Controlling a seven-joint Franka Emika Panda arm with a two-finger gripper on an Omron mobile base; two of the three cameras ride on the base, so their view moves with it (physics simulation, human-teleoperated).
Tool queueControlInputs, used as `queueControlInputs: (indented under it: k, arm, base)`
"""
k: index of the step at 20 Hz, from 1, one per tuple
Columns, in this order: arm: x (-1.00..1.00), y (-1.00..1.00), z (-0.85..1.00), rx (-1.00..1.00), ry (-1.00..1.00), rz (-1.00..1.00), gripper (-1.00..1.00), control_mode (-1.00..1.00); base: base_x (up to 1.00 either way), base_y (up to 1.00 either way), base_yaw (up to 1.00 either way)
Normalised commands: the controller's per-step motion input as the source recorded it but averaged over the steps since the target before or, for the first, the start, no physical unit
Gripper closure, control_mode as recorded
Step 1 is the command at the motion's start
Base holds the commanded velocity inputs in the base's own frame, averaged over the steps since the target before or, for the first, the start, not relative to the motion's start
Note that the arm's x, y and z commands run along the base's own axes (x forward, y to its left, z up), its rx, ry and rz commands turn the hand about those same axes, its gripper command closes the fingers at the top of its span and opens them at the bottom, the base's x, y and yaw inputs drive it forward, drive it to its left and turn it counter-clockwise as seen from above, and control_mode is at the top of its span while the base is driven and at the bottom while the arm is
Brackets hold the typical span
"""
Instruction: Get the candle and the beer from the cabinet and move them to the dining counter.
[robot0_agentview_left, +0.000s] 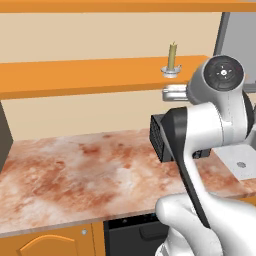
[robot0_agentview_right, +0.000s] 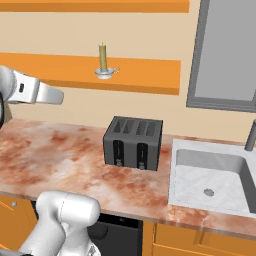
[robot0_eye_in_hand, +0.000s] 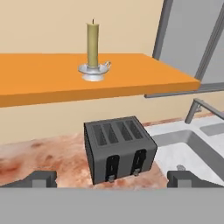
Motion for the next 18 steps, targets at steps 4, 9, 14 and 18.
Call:
queueControlInputs:
  k: [4, 9, 14, 18]
  arm:
    - [0.10, -0.16, 0.09, 0.01, -0.18, 0.00, -1.00, -1.00]
    - [0.23, -0.06, 0.16, 0.00, -0.12, 0.01, -1.00, -1.00]
    - [0.30, -0.10, 0.29, 0.02, 0.01, 0.01, -1.00, -1.00]
    - [0.41, -0.10, 0.14, 0.00, 0.10, 0.00, -1.00, -1.00]
  base:
    - [0.00, 0.00, 0.00]
    - [0.00, 0.00, 0.00]
    - [0.00, 0.00, 0.00]
    - [0.00, 0.00, 0.00]
